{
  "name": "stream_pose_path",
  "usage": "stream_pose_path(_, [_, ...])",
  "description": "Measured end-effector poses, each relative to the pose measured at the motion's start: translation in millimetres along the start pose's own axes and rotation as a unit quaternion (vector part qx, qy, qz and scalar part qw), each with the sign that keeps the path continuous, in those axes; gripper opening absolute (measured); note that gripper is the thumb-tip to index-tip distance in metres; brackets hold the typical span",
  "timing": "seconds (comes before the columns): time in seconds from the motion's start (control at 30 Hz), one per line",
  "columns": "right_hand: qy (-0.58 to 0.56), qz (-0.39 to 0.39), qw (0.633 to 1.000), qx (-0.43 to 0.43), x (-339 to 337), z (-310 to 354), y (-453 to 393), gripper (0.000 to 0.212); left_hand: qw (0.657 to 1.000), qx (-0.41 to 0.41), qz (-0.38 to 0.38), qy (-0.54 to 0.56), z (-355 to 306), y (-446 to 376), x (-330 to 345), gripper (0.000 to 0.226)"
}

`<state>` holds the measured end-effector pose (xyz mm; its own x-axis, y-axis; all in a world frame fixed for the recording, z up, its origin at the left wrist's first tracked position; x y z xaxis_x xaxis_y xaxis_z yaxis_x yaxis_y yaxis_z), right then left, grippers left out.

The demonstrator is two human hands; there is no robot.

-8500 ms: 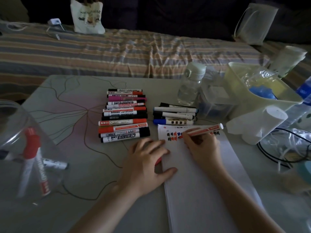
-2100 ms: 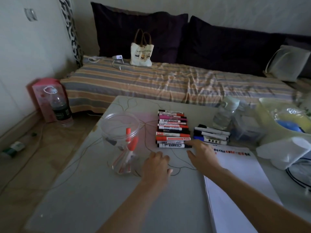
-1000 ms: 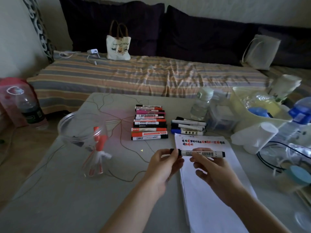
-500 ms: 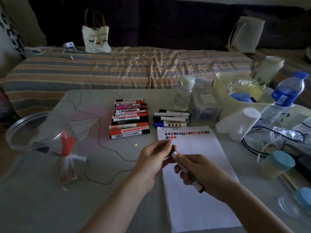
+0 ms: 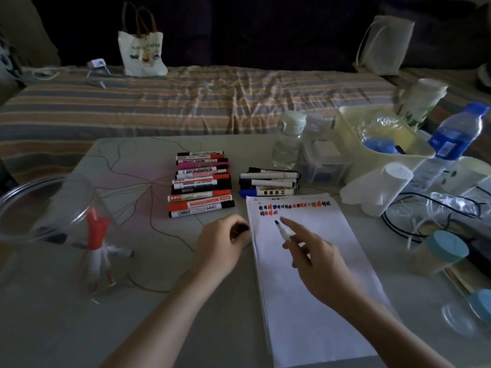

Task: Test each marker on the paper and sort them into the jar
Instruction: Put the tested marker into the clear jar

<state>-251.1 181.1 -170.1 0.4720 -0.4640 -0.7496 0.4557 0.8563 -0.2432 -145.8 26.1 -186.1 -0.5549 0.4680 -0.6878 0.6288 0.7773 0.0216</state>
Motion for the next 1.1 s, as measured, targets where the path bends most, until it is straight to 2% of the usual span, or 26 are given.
stream_pose_path(0.1, [-0.028,-0.034,0.999,-0.021,-6,-3,-3,0.040,0.998,0.041,-0.009,-0.052,2,-4,13,0.011])
stream_pose_path(0.17, [-0.131,-0.073,0.989,0.015,-17,-5,-5,0.043,0.996,0.042,-0.003,-0.082,5,-4,20,0.017])
stream_pose_path(0.2, [-0.242,-0.100,0.963,0.059,-22,-6,-6,0.046,0.995,0.039,-0.001,-0.097,6,-5,22,0.022])
stream_pose_path(0.27, [-0.482,-0.146,0.850,0.154,-28,-10,-9,0.050,0.993,0.033,0.002,-0.111,8,-8,23,0.035])
stream_pose_path(0.3, [-0.549,-0.164,0.799,0.183,-32,-14,-10,0.049,0.993,0.035,0.012,-0.112,8,-9,24,0.042])
stream_pose_path(0.33, [-0.577,-0.171,0.773,0.198,-35,-16,-11,0.046,0.992,0.046,0.028,-0.116,7,-10,26,0.049])
stream_pose_path(0.37, [-0.581,-0.167,0.770,0.203,-36,-19,-11,0.040,0.989,0.060,0.047,-0.127,7,-9,28,0.054])
stream_pose_path(0.43, [-0.545,-0.149,0.800,0.200,-34,-24,-12,0.028,0.980,0.085,0.078,-0.163,6,-6,30,0.059])
stream_pose_path(0.6, [-0.451,-0.154,0.856,0.200,-17,-31,-20,0.034,0.968,0.111,0.067,-0.215,12,-4,35,0.072])
stream_pose_path(0.7, [-0.305,-0.150,0.925,0.168,-13,-36,-40,0.033,0.971,0.107,0.066,-0.205,14,-8,36,0.064])
stream_pose_path(0.77, [-0.200,-0.151,0.958,0.140,-13,-42,-57,0.036,0.972,0.108,0.065,-0.198,15,-9,36,0.062])
stream_pose_path(0.83, [-0.152,-0.150,0.969,0.123,-10,-50,-72,0.037,0.974,0.107,0.069,-0.187,17,-11,37,0.063])
stream_pose_path(0.97, [-0.182,-0.160,0.963,0.120,5,-67,-87,0.028,0.978,0.108,0.068,-0.165,21,-14,38,0.066])
stream_pose_path(1.1, [-0.159,-0.174,0.963,0.133,13,-81,-84,0.027,0.982,0.109,0.063,-0.143,21,-16,39,0.074])
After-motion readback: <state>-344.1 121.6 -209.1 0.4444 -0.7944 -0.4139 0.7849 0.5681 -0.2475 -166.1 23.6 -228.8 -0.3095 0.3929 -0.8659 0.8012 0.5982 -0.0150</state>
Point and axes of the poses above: each hand's wrist, its own y-axis away from the middle knuckle, its own x-axis out of the palm, z = x × y, the point moved 3 cm from there along -y, towards the middle knuckle, and after that the axes turned 14 degrees about -x, right-handed, at the moved point
